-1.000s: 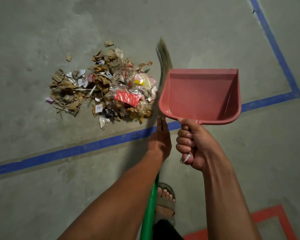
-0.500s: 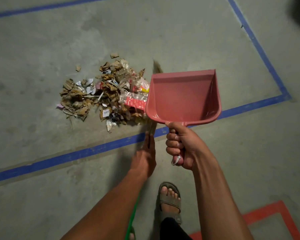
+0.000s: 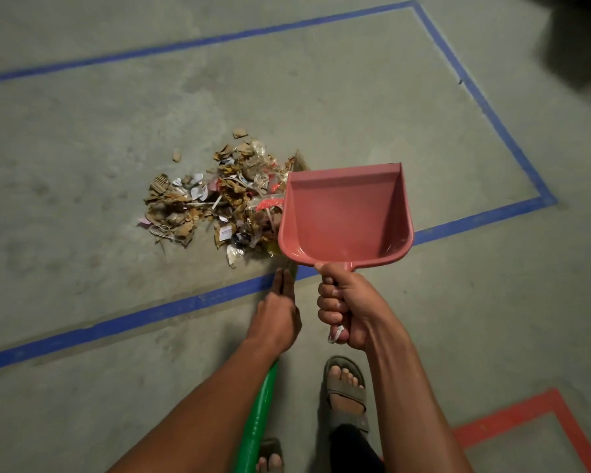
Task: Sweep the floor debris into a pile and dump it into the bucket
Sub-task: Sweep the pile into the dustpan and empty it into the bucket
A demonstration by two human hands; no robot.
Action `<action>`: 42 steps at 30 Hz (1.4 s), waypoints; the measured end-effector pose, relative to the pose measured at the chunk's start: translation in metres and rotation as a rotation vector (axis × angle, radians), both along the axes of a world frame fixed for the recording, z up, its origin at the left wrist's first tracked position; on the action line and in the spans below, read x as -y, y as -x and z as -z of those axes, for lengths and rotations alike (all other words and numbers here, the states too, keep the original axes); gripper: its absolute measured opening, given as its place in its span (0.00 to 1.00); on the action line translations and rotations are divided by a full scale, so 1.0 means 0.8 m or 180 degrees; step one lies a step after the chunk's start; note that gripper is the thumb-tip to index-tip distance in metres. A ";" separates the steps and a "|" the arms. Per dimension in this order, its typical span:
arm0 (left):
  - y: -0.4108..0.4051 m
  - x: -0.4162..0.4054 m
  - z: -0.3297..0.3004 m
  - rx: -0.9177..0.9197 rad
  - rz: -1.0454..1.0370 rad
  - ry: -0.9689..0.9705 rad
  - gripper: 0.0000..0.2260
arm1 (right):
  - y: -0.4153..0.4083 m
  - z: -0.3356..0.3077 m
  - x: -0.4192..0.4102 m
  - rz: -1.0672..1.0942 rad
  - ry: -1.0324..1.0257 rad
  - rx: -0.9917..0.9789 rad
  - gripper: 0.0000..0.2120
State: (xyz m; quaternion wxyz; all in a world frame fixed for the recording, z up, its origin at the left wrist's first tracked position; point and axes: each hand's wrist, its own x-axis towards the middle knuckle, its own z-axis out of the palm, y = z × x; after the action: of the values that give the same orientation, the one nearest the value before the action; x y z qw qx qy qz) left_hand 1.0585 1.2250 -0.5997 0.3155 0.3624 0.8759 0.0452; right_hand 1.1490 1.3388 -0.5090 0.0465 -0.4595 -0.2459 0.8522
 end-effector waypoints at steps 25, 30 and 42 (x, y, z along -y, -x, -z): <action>0.186 -0.058 -0.003 0.0419 -0.0768 -0.0623 0.34 | 0.061 0.042 -0.075 0.0165 0.0282 0.0255 0.18; 0.263 -0.021 0.021 -0.0035 -0.1142 -0.0885 0.27 | 0.117 0.071 -0.045 -0.0038 0.0397 0.0379 0.18; 0.498 0.189 0.065 -0.0809 -0.1160 0.0157 0.39 | 0.288 0.114 0.066 -0.0477 0.0364 0.0480 0.19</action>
State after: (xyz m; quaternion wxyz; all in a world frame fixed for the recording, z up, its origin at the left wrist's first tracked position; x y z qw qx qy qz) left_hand 0.6604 1.0742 -0.6516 0.1980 0.1930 0.9604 0.0340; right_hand 0.9184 1.2863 -0.6001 -0.0621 -0.5046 -0.2333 0.8289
